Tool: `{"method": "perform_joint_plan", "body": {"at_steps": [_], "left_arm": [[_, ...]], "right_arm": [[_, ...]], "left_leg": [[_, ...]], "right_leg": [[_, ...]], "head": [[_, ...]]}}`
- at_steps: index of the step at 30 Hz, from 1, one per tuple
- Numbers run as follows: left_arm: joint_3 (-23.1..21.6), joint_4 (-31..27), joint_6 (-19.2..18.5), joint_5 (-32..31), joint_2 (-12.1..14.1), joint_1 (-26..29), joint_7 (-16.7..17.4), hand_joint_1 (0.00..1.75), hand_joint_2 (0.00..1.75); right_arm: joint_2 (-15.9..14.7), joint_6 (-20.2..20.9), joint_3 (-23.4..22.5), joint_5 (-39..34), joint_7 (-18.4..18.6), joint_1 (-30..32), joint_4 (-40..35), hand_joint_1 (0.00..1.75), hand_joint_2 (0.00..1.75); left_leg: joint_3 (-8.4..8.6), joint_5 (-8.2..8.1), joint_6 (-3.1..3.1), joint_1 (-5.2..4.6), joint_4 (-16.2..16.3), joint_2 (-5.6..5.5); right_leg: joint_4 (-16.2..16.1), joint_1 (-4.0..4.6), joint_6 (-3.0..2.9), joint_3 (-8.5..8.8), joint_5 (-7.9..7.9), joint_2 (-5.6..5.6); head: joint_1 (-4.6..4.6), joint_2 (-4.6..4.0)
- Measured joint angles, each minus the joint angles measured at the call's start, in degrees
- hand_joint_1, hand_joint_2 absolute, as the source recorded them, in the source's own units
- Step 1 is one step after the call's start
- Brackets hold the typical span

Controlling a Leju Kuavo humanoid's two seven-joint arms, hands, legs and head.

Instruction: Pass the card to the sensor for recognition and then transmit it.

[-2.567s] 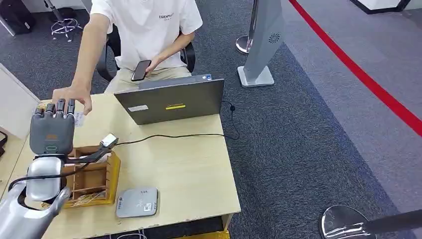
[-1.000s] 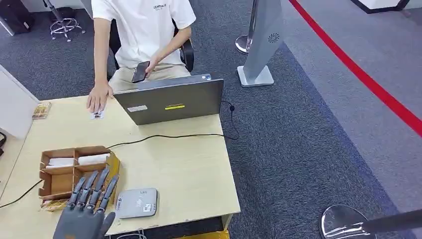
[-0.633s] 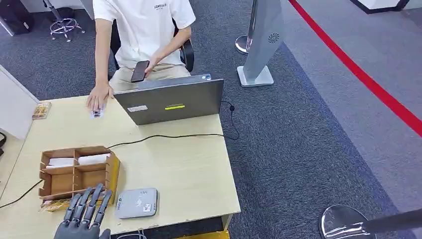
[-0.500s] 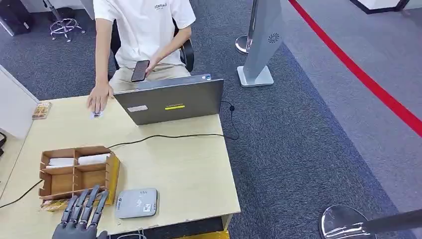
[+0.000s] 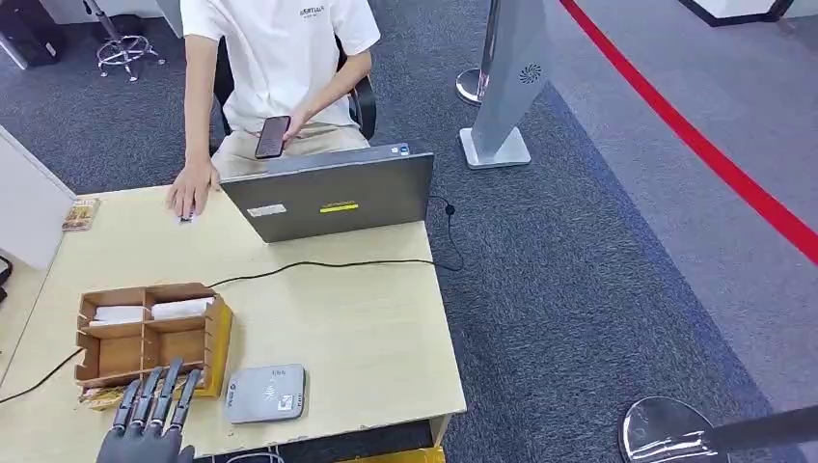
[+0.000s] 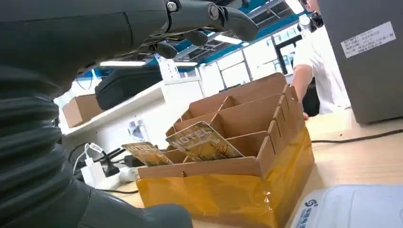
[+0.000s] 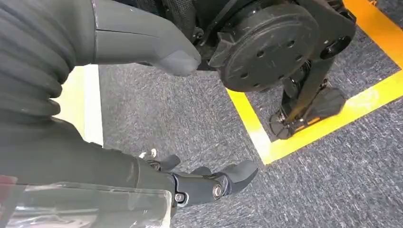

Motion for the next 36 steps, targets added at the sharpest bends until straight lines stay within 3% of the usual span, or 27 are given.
{"method": "perform_joint_plan", "body": {"at_steps": [9, 22, 29, 36], "left_arm": [[7.5, 4.9, 2.6, -2.8, -2.9, 0.8, -1.4, 0.0, 1.75], [17.0, 15.0, 13.4, -7.8, -9.6, -0.6, -9.4, 0.0, 1.75], [18.2, 17.1, 14.2, -7.8, -12.7, -1.8, -14.5, 0.0, 1.75], [17.8, 18.2, 14.3, -7.9, -13.9, -3.4, -14.8, 0.0, 1.75]], "right_arm": [[0.0, 0.4, -0.2, 1.0, 0.4, 0.0, 0.3, 0.0, 1.75], [0.0, 2.2, -2.3, 3.0, -0.6, -1.9, 3.1, 0.0, 1.75], [0.0, 3.0, -2.8, 3.1, -1.2, -2.8, 4.5, 0.0, 1.75], [0.0, 3.5, -3.5, 4.2, -1.7, -3.5, 5.5, 0.0, 1.75]], "left_leg": [[0.01, 0.0, 0.0, 0.01, 0.0, 0.0], [0.03, 0.0, 0.0, 0.0, 0.0, 0.0], [0.02, 0.0, 0.0, 0.0, 0.0, -0.01], [0.04, 0.0, 0.0, 0.0, 0.0, -0.02]], "right_leg": [[0.0, 0.0, 0.0, 0.02, 0.0, 0.0], [0.0, 0.0, 0.0, 0.02, 0.01, 0.0], [0.0, 0.0, 0.0, 0.02, 0.0, 0.0], [0.0, 0.0, 0.0, 0.01, 0.01, -0.02]], "head": [[0.0, 0.0], [0.0, 0.0], [0.0, 0.0], [0.0, 0.0]]}}
